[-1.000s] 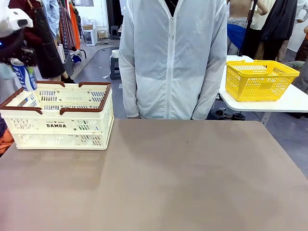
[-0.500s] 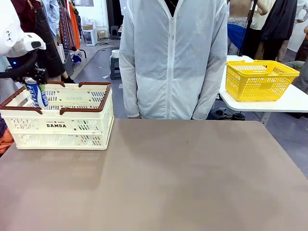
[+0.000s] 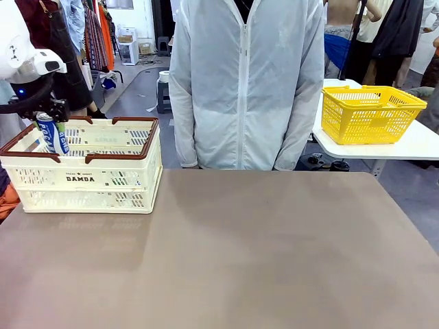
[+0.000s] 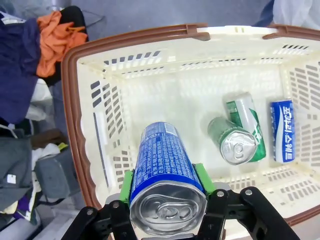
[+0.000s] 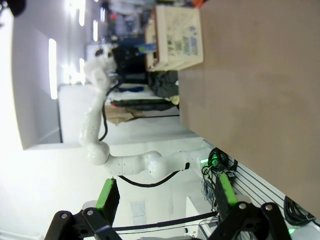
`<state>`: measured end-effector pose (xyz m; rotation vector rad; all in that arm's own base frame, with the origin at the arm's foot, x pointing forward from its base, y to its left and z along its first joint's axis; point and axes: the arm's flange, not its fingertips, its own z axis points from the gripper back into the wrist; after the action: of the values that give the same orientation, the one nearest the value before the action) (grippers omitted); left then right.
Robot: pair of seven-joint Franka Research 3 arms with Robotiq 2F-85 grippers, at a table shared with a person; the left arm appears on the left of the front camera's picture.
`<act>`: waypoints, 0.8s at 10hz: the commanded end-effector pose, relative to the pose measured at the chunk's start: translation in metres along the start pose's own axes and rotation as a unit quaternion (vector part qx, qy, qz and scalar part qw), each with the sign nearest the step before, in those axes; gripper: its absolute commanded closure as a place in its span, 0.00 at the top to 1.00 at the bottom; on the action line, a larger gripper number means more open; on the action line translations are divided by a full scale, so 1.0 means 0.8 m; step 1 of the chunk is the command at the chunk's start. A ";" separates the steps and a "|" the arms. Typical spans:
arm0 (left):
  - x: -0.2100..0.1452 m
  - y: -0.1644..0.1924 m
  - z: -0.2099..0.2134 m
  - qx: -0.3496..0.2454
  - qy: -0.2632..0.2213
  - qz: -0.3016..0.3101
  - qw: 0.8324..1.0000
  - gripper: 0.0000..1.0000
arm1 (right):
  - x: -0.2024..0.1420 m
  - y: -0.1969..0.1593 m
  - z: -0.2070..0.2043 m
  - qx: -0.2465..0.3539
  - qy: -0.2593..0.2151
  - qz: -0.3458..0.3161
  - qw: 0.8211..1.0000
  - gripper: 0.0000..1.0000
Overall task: Place the drinks into the Shopping basket.
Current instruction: Pick up one drink and place it into the Shopping basket.
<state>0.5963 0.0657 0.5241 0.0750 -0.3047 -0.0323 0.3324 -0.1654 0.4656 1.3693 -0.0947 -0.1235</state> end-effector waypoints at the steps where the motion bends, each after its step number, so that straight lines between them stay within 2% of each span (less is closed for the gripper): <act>1: -0.010 0.000 -0.013 0.001 -0.002 -0.017 1.000 0.00 | -0.002 0.005 0.002 -0.001 0.004 -0.007 1.000 1.00; 3: -0.023 0.002 -0.038 -0.023 0.000 -0.043 0.999 0.00 | -0.002 0.005 0.002 -0.001 0.004 -0.007 1.000 1.00; 5: -0.030 0.001 -0.058 -0.039 0.001 -0.039 0.998 0.00 | -0.002 0.005 0.002 -0.001 0.004 -0.007 1.000 1.00; 6: -0.032 0.000 -0.070 -0.060 0.020 -0.057 0.996 0.00 | -0.002 0.005 0.002 -0.001 0.004 -0.007 1.000 1.00; 8: -0.028 0.000 -0.083 -0.057 0.030 -0.063 0.996 0.00 | -0.002 0.005 0.002 -0.001 0.004 -0.007 1.000 1.00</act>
<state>0.5916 0.0641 0.4481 -0.0009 -0.2346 -0.1461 0.3324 -0.1654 0.4656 1.3693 -0.0947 -0.1235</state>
